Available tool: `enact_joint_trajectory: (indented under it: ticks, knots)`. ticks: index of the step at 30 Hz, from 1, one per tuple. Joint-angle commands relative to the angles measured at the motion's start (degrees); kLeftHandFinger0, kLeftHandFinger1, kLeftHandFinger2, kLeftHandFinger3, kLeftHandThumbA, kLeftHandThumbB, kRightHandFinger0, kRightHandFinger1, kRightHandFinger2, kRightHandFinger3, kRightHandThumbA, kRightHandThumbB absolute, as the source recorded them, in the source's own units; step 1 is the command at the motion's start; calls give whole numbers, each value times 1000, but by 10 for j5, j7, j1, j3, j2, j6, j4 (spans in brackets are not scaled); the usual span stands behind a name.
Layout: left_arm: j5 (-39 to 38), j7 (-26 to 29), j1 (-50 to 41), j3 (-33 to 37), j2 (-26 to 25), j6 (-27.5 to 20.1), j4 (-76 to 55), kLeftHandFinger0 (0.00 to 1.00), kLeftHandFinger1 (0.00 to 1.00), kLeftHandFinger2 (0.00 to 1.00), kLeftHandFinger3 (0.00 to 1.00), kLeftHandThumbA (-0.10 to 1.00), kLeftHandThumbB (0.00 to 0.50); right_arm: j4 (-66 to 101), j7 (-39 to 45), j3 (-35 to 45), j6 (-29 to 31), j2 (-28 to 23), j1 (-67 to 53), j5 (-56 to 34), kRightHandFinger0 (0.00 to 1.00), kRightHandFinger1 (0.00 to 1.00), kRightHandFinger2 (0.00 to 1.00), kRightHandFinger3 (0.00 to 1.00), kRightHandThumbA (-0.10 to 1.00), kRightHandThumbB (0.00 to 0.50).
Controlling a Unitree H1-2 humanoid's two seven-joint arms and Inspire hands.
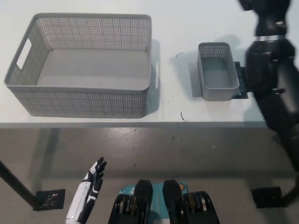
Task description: Usethe right hand to pick up a oven gloves on top of a leveled container and place it into another larger container on the left side
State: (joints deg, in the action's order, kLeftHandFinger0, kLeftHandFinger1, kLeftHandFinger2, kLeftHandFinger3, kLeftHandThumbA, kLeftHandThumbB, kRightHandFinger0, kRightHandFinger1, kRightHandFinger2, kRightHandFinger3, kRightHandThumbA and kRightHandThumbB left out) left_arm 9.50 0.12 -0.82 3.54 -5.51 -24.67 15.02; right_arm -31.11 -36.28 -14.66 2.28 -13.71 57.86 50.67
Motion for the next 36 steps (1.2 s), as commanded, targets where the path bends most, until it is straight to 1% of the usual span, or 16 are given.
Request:
enact_joint_trajectory:
  ticks: [1,4,5,9,14,17,18,20,26,29,31,32,33,34,35,36]
  knots:
    - [-2,1,9,-1,-5,-21,-16,1000,1000,1000,1000,1000,105,-38,9,-27,13,31,63,-1,0,210,630,605,-100,278]
    - [-1,1,12,0,-5,-20,-17,1000,1000,1000,1000,1000,92,-76,0,-42,26,49,78,-4,0,157,585,532,-100,279]
    - [0,2,12,-1,-6,-20,-16,1000,1000,1000,1000,1000,93,-92,4,-51,20,60,86,0,0,195,638,574,-100,250]
    - [-1,1,13,-1,-6,-22,-14,1000,1000,1000,1000,1000,95,-169,-13,-80,17,100,121,7,0,332,793,682,-100,261]
    - [4,6,11,-1,-6,-22,-13,1000,1000,1000,1000,1000,95,-259,-32,-115,18,142,162,12,0,197,676,601,-100,193]
    - [-2,3,7,1,-6,-23,-15,1000,1000,1000,1000,1000,84,-313,-40,-137,1,175,183,18,0,169,665,616,-100,204]
    - [-4,1,6,2,-6,-23,-15,1000,1000,1000,1000,1000,85,-340,-52,-147,1,189,192,17,0,156,650,597,-100,247]
    - [-4,1,6,3,-6,-23,-15,1000,1000,1000,1000,1000,85,-363,-40,-154,-7,202,203,12,0,142,638,580,-100,238]
    - [2,5,6,2,-5,-23,-14,1000,1000,1000,1000,1000,103,-451,-45,-192,-14,239,237,13,0,14,438,266,-100,282]
    - [4,5,8,3,-4,-22,-14,1000,1000,1000,1000,1000,88,-468,-26,-185,0,246,238,-11,0,0,362,565,-100,305]
    - [2,4,7,2,-3,-22,-15,1000,1000,1000,1000,1000,91,-475,-17,-184,-8,249,234,-17,0,0,299,662,-100,304]
    - [-4,0,7,1,-4,-17,-18,1000,1000,1000,1000,1000,109,-482,16,-181,-40,255,235,-22,36,137,404,734,-100,300]
    - [-6,-1,6,0,-5,-14,-20,1000,1000,1000,1000,1000,110,-486,32,-180,-58,257,237,-24,7,135,392,744,-100,294]
    - [-2,1,7,0,-5,-18,-19,1000,1000,1000,1000,1000,111,-491,68,-180,-84,260,240,-26,466,694,882,934,2,212]
    - [1,2,7,0,-6,-18,-19,1000,1000,1000,1000,1000,114,-495,107,-180,-109,262,243,-28,1000,1000,1000,1000,316,252]
    - [4,2,7,1,-7,-19,-20,1000,1000,1000,1000,1000,98,-494,125,-175,-118,261,244,-36,1000,1000,1000,1000,499,355]
